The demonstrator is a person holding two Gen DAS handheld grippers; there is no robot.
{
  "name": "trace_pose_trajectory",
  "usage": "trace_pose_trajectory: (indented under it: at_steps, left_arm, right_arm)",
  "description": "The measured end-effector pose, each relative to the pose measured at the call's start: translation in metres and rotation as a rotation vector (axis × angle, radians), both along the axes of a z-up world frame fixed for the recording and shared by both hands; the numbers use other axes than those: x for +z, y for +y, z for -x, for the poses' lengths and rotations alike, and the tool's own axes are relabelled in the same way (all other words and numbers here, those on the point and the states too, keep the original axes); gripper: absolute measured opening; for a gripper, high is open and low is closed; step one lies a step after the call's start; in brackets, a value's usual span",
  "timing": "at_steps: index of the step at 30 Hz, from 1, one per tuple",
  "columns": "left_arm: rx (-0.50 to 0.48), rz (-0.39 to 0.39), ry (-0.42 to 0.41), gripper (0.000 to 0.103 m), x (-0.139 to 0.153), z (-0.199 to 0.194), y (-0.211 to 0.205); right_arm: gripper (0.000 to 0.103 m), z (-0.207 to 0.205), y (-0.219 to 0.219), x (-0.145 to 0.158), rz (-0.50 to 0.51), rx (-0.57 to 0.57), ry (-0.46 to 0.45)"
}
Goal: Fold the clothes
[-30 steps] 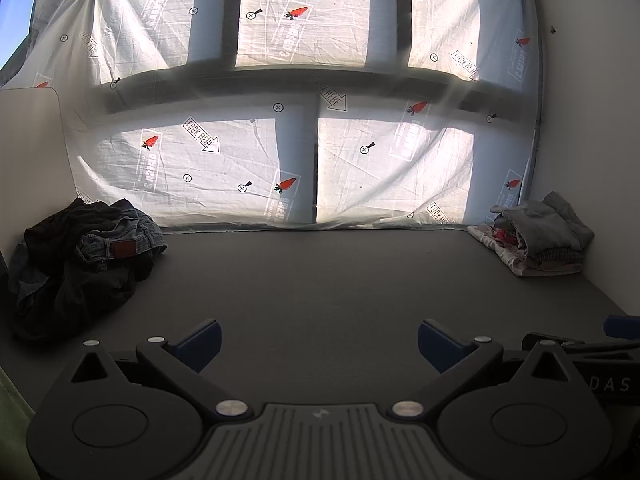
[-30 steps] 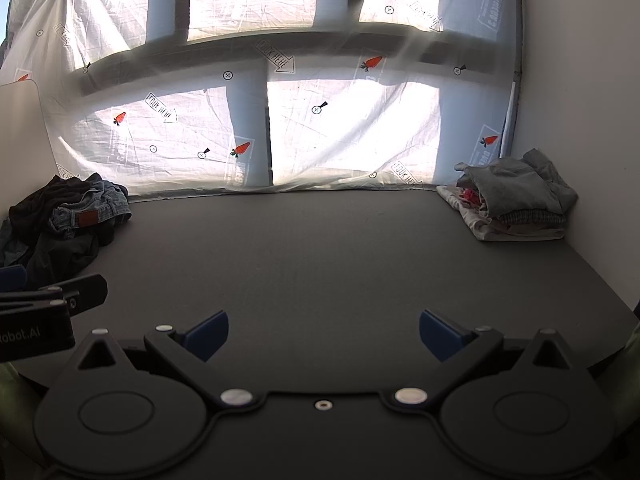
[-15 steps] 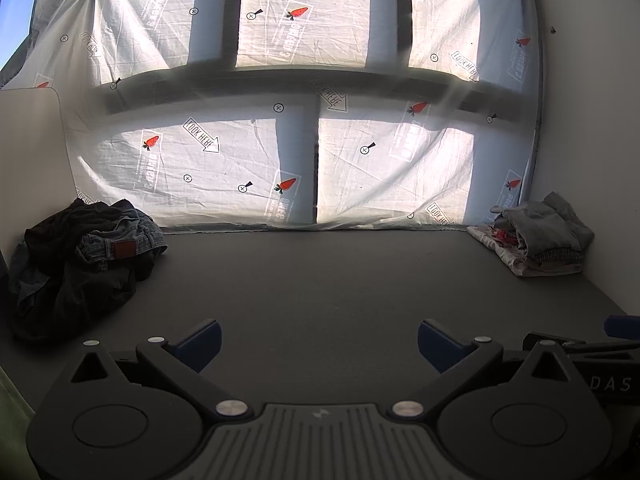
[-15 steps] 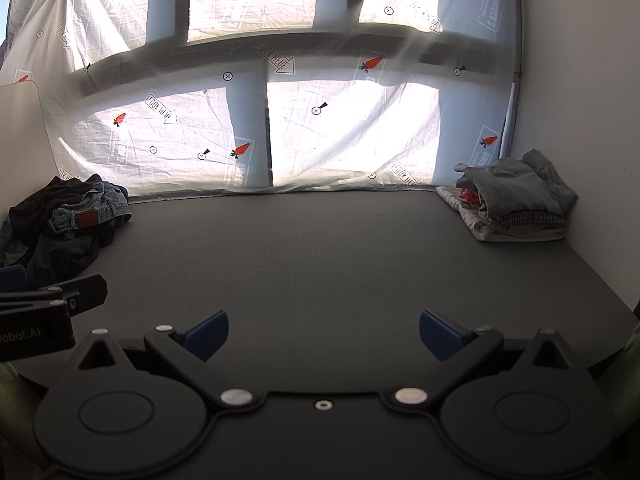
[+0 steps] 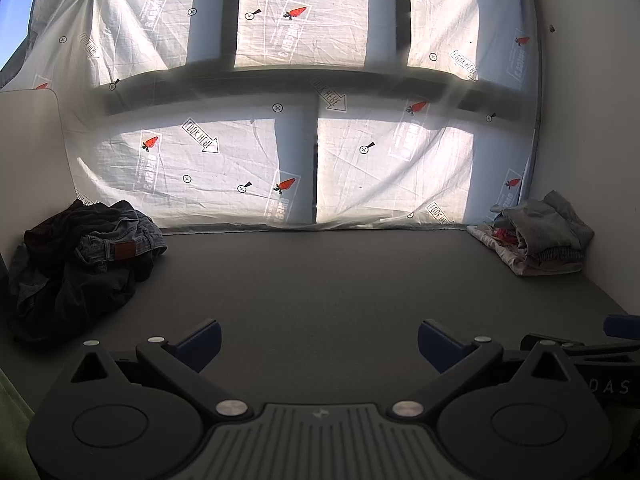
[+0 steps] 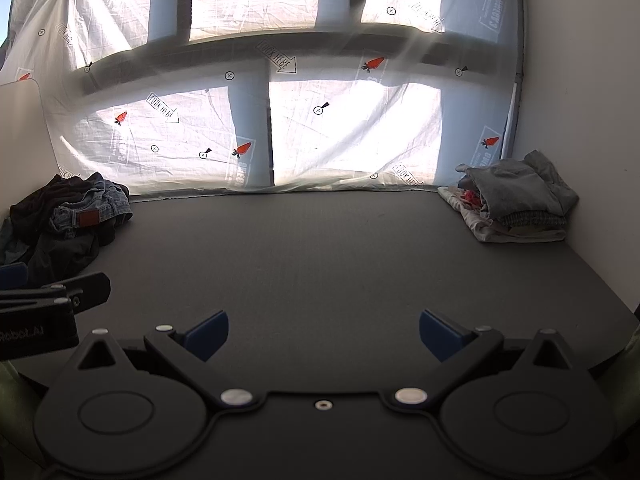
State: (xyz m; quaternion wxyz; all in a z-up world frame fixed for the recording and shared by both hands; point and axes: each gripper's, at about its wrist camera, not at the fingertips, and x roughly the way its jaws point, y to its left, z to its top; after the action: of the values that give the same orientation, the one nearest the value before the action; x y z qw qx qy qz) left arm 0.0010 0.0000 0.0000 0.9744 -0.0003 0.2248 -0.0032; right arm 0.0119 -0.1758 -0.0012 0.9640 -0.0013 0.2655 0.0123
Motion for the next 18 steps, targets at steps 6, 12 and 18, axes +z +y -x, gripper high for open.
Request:
trace_pose_trajectory:
  at_steps: [6, 12, 18]
  left_arm:
    - [-0.001, 0.000, 0.001, 0.103, -0.0016, -0.0001, 0.0004]
    - [0.006, -0.006, -0.001, 0.103, -0.0001, 0.0004, 0.0016]
    - [0.010, -0.005, 0.002, 0.103, 0.0006, -0.0025, 0.0020]
  right_arm:
    - [0.103, -0.0007, -0.0005, -0.0009, 0.001, -0.002, -0.005]
    - [0.103, -0.0021, 0.0007, -0.0037, 0.000, 0.002, 0.000]
    - [0.103, -0.0017, 0.0034, -0.0036, 0.009, 0.010, -0.005]
